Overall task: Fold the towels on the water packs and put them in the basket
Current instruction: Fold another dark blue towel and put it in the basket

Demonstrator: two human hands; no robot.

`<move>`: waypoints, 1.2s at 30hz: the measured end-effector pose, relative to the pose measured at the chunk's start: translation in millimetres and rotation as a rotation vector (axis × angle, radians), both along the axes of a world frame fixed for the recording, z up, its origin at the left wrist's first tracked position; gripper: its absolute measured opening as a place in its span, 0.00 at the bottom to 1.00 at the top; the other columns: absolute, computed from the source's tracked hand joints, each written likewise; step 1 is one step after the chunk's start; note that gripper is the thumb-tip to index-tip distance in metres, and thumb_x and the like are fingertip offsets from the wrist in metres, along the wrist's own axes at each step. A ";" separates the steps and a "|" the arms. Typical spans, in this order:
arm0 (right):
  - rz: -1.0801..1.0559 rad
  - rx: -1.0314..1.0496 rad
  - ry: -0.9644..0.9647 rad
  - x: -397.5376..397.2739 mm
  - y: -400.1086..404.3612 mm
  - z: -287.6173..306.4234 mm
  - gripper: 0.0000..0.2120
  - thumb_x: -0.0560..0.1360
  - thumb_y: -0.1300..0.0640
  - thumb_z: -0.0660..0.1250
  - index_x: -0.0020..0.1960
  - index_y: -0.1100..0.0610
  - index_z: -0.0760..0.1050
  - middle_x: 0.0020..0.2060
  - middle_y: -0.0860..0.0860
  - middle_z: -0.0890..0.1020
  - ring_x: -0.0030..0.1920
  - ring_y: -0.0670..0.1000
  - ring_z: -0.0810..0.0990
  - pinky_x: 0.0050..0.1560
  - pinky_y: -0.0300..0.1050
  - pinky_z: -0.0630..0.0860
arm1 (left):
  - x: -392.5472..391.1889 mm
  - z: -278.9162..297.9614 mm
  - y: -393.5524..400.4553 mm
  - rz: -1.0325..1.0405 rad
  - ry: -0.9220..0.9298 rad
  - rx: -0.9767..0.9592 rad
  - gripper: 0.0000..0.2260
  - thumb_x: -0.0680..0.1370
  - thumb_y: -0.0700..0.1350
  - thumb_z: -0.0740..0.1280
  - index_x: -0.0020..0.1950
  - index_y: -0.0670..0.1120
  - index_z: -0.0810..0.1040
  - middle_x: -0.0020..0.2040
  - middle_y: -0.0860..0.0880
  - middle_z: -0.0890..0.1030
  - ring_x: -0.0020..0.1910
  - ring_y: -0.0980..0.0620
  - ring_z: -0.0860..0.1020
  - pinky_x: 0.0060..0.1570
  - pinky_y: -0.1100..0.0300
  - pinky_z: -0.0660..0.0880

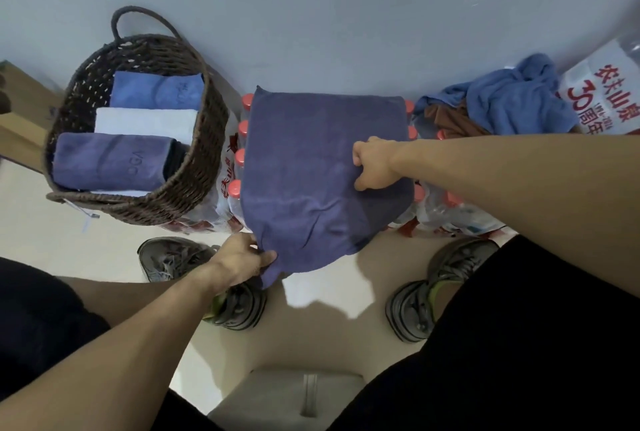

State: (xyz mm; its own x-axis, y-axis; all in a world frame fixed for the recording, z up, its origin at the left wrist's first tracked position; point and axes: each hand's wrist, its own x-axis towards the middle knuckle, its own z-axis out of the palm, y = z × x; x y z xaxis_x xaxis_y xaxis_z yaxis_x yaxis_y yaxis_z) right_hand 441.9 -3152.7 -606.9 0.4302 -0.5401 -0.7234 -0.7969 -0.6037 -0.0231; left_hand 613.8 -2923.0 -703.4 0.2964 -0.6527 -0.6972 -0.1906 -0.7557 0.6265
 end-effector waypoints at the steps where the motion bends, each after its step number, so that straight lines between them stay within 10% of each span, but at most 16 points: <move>1: 0.024 -0.022 0.021 2.8 1.1 5.0 0.20 0.75 0.49 0.68 0.62 0.56 0.69 0.59 0.55 0.72 0.56 0.59 0.76 0.50 0.49 0.73 | -3.5 6.1 -4.9 0.093 0.066 -0.038 0.06 0.76 0.38 0.71 0.45 0.36 0.77 0.42 0.37 0.84 0.42 0.44 0.81 0.51 0.46 0.79; 5: 0.078 -0.030 -0.027 22.5 13.8 36.8 0.12 0.75 0.52 0.68 0.39 0.60 0.76 0.37 0.57 0.82 0.35 0.58 0.80 0.39 0.47 0.81 | -27.6 33.2 -22.8 0.360 0.250 -0.227 0.11 0.76 0.39 0.71 0.37 0.44 0.72 0.37 0.41 0.75 0.38 0.45 0.77 0.46 0.52 0.81; 10: -0.175 0.464 -0.274 37.6 48.3 53.8 0.23 0.71 0.44 0.75 0.55 0.62 0.79 0.47 0.57 0.86 0.46 0.54 0.86 0.45 0.46 0.83 | -41.9 66.5 -46.3 0.485 0.441 -0.367 0.07 0.75 0.38 0.71 0.42 0.41 0.74 0.40 0.40 0.75 0.33 0.48 0.76 0.43 0.53 0.81; 14: -0.153 0.274 -0.278 40.6 60.7 50.6 0.25 0.66 0.41 0.78 0.50 0.61 0.79 0.39 0.57 0.86 0.39 0.56 0.85 0.45 0.47 0.83 | -33.9 77.4 -50.9 0.606 0.528 -0.428 0.10 0.76 0.38 0.71 0.36 0.44 0.74 0.32 0.45 0.79 0.28 0.53 0.79 0.33 0.61 0.79; 19: -0.282 0.370 -0.323 34.9 59.8 46.8 0.06 0.73 0.67 0.69 0.47 0.60 0.74 0.36 0.60 0.84 0.37 0.55 0.86 0.45 0.52 0.84 | -28.3 82.6 -56.1 0.695 0.521 -0.466 0.14 0.76 0.39 0.71 0.30 0.49 0.78 0.34 0.44 0.79 0.30 0.51 0.79 0.38 0.59 0.82; 22: -0.359 0.453 -0.387 35.9 58.4 49.4 0.06 0.73 0.70 0.66 0.42 0.61 0.73 0.31 0.57 0.78 0.31 0.51 0.82 0.43 0.50 0.84 | -26.4 84.6 -55.4 0.594 0.453 -0.537 0.07 0.73 0.46 0.74 0.41 0.45 0.79 0.36 0.42 0.79 0.32 0.49 0.78 0.38 0.59 0.80; 29: -0.443 0.542 -0.477 36.0 41.2 73.0 0.06 0.73 0.69 0.69 0.41 0.59 0.77 0.32 0.53 0.80 0.36 0.50 0.80 0.48 0.47 0.83 | -35.9 84.8 -50.6 0.257 0.274 -0.470 0.29 0.64 0.67 0.73 0.46 0.42 0.80 0.41 0.41 0.84 0.39 0.45 0.83 0.48 0.49 0.80; 36: -0.800 0.679 -0.620 39.2 40.0 71.1 0.05 0.77 0.64 0.65 0.42 0.60 0.76 0.32 0.52 0.79 0.35 0.49 0.81 0.49 0.48 0.83 | -46.1 83.3 -44.5 0.158 0.128 -0.559 0.19 0.69 0.55 0.75 0.51 0.43 0.78 0.36 0.41 0.80 0.35 0.49 0.78 0.39 0.57 0.77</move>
